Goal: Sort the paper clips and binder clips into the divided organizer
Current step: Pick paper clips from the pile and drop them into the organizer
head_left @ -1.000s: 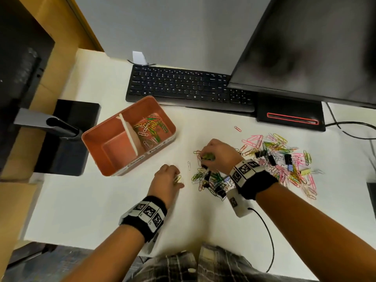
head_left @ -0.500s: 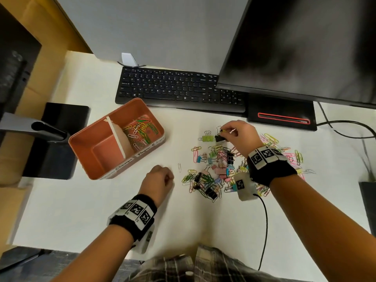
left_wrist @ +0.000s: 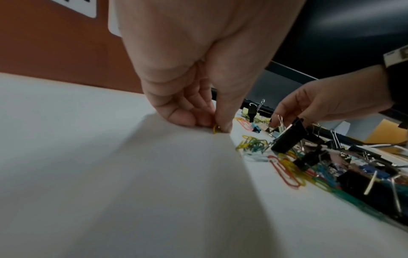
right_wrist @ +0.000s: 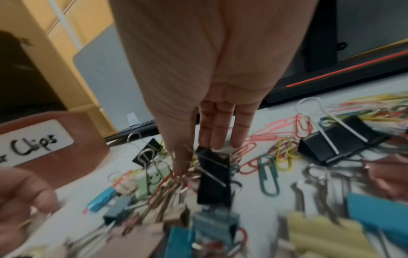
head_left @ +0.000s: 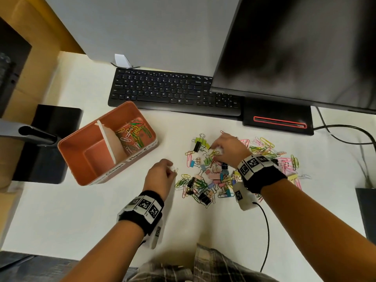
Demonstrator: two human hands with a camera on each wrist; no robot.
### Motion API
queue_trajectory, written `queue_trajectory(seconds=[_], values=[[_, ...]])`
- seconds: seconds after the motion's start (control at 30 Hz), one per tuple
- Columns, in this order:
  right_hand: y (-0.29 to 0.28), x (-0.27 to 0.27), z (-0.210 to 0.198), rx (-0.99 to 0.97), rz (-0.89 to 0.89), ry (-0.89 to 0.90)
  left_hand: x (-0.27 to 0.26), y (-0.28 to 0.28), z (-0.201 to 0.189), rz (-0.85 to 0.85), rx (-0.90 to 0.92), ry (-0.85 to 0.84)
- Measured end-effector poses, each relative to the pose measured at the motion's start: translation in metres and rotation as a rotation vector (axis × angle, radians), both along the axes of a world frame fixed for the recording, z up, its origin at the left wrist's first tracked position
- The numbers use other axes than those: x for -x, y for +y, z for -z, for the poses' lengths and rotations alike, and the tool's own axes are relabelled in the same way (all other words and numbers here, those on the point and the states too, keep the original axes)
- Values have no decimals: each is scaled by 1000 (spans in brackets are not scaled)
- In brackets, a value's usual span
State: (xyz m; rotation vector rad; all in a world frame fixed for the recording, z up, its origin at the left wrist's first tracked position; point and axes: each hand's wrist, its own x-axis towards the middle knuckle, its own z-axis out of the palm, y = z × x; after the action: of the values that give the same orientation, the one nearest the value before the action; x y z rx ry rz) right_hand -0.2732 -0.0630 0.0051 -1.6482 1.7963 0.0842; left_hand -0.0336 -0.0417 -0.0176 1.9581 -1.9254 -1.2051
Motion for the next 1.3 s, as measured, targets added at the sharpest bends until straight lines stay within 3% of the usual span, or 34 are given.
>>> queue_trajectory(seconds=[0.37, 0.53, 0.8, 0.93, 1.03, 1.17, 1.3], values=[[3, -10, 4, -30, 26, -16, 2, -2, 1, 134, 153, -52], [5, -13, 3, -30, -4, 18, 2, -2, 4, 249, 149, -133], [15, -15, 8, 3, 41, 4, 2, -4, 4, 290, 100, -172], [14, -8, -1, 41, 115, -84, 2, -6, 7, 335, 57, -184], [5, 5, -13, 145, 255, -141, 4, -14, 1, 289, 47, -83], [-18, 21, -14, 228, 327, -39, 23, -30, -15, 137, 92, 98], [-35, 16, 9, 102, 341, 39, 47, -44, -10, 56, -37, 119]])
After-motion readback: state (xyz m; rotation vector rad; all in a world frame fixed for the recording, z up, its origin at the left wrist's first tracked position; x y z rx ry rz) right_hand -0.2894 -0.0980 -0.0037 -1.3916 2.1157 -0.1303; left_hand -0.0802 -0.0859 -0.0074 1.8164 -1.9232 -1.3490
